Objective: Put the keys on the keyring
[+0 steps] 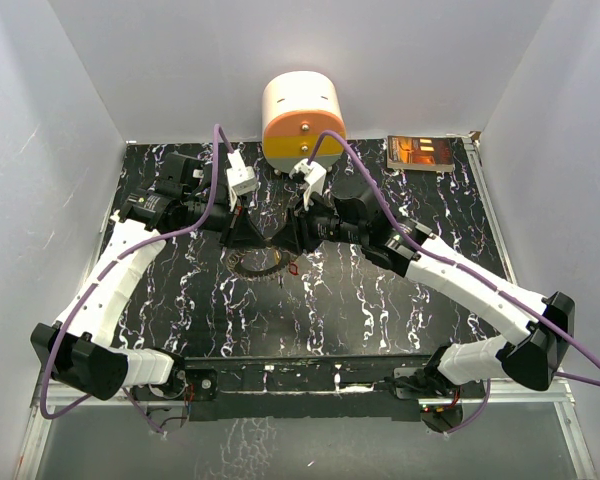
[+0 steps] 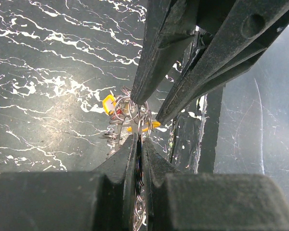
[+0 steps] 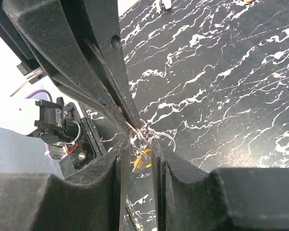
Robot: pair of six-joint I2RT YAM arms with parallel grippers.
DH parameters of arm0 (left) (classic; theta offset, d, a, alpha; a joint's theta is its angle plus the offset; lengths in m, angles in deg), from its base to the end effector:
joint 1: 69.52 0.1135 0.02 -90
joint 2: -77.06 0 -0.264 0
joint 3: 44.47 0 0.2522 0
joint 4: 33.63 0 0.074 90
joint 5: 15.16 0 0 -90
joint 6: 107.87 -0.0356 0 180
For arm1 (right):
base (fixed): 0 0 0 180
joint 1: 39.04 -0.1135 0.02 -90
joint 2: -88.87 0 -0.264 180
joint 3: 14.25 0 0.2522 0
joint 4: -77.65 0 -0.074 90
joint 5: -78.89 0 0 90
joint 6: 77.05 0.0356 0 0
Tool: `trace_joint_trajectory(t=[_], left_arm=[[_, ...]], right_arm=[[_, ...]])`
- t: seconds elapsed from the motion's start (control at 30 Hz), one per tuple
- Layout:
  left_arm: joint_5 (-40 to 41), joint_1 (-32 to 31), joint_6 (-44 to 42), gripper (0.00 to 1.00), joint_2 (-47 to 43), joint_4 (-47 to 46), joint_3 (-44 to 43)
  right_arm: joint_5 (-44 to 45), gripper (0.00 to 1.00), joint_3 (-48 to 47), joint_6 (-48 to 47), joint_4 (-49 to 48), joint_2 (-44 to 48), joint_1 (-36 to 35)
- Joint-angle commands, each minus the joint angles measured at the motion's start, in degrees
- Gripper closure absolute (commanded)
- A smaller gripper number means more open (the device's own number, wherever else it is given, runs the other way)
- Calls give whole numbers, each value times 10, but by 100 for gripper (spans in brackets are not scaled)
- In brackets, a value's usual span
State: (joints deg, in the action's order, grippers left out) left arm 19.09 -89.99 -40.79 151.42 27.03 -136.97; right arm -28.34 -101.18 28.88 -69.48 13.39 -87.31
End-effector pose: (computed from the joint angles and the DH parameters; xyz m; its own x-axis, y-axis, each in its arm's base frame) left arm 0.2312 -0.1177 0.3827 -0.2843 0.3401 -0.8964 0.9536 0.1974 -0.2275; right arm 0.1928 0.2321 0.3797 -0.4798 -0.1441 -0.8655 -0.7952 0.4883 0.3595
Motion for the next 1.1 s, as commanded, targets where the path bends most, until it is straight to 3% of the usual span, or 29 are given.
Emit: trace_joint_trajectory(t=[0.0, 0.8, 1.07], left_arm=[[-32, -2, -1, 100, -17, -4, -11], [-32, -2, -1, 100, -18, -6, -11], [-31, -2, -2, 100, -14, -6, -14]], right_arm=[[9, 70, -5, 10, -35, 3, -1], [-22, 74, -1, 20, -53, -11, -1], [-34, 85, 0, 25, -53, -14, -1]])
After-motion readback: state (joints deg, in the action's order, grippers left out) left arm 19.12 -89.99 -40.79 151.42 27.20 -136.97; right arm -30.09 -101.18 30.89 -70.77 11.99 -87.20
